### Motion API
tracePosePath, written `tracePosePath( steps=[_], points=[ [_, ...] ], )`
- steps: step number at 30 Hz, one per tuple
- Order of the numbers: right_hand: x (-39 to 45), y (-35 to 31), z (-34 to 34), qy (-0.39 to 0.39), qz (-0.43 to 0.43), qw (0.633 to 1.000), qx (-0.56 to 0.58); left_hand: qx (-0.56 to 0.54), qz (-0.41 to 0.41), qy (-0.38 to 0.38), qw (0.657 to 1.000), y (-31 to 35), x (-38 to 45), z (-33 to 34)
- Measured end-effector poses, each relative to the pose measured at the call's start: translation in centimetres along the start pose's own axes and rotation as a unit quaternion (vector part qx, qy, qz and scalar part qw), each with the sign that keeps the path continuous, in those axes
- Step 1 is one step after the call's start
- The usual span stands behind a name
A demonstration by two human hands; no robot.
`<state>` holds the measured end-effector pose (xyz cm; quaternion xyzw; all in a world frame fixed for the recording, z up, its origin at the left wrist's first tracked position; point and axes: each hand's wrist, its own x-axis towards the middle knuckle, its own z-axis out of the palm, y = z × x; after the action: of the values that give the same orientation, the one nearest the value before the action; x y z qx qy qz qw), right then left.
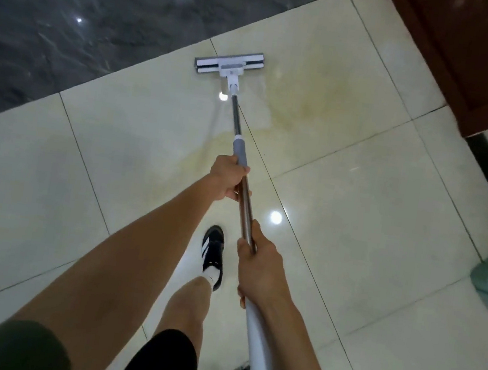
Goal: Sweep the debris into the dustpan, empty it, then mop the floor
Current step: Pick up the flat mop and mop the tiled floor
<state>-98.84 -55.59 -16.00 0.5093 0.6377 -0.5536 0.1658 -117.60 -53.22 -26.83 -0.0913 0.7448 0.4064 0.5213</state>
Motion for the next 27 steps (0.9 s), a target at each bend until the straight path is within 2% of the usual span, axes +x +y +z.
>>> tracePosePath(
  steps=[7, 11, 15, 20, 27],
  points=[
    [10.6, -12.1, 0.6, 0.002, -0.035, 0.999, 0.017, 0.012, 0.018, 0.018, 1.000, 11.7, 8.6, -5.8],
    [13.8, -15.5, 0.5, 0.001, -0.037, 0.999, 0.029, 0.021, 0.024, 0.019, 0.999, 15.1, 10.7, -7.0],
    [12.4, -14.1, 0.0, 0.009, -0.033, 0.999, 0.003, 0.035, 0.015, 0.005, 0.999, 14.4, 9.8, -6.0],
    [8.2, -10.6, -1.5, 0.006, -0.011, 0.999, 0.037, 0.035, 0.004, -0.016, 0.999, 11.5, 6.9, -3.3],
    [0.4, -1.6, -1.4, 0.031, 0.014, 0.998, 0.055, 0.076, -0.006, -0.040, 0.996, 3.6, 0.5, 2.1]
  ],
)
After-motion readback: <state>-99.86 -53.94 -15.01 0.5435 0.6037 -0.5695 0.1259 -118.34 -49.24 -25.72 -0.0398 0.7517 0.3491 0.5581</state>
